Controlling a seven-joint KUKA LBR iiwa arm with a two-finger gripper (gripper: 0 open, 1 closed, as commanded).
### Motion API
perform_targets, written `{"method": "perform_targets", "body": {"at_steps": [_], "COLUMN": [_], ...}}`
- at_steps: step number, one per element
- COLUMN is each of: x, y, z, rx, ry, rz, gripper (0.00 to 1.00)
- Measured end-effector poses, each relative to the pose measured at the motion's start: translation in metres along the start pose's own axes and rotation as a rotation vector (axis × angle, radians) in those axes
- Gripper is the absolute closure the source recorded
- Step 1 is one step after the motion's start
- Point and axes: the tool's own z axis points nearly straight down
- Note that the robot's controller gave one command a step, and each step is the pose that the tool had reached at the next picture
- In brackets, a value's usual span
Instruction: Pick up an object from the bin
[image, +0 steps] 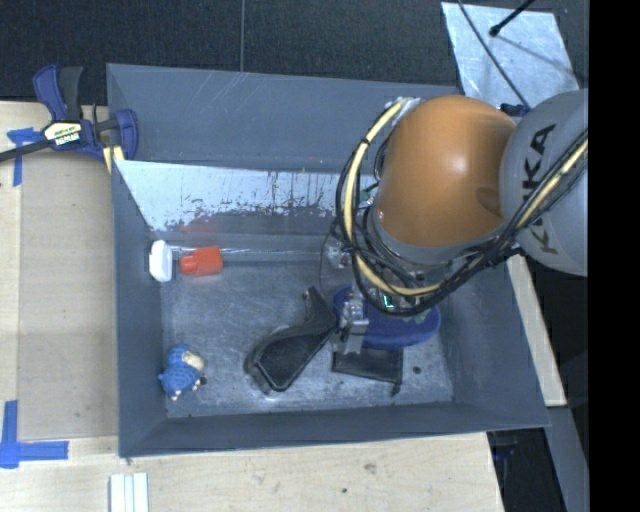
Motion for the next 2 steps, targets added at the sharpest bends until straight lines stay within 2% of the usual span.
{"method": "perform_targets", "body": {"at_steps": [1,2], "x": [0.0144,0.0113], "y": [0.019,0.0177], "z": [0.1613,0.1561], "rx": [0.0,0.0], "ry": [-0.004,-0.014], "rz": [-0.116,-0.112], "gripper": [0.0,1.0]}}
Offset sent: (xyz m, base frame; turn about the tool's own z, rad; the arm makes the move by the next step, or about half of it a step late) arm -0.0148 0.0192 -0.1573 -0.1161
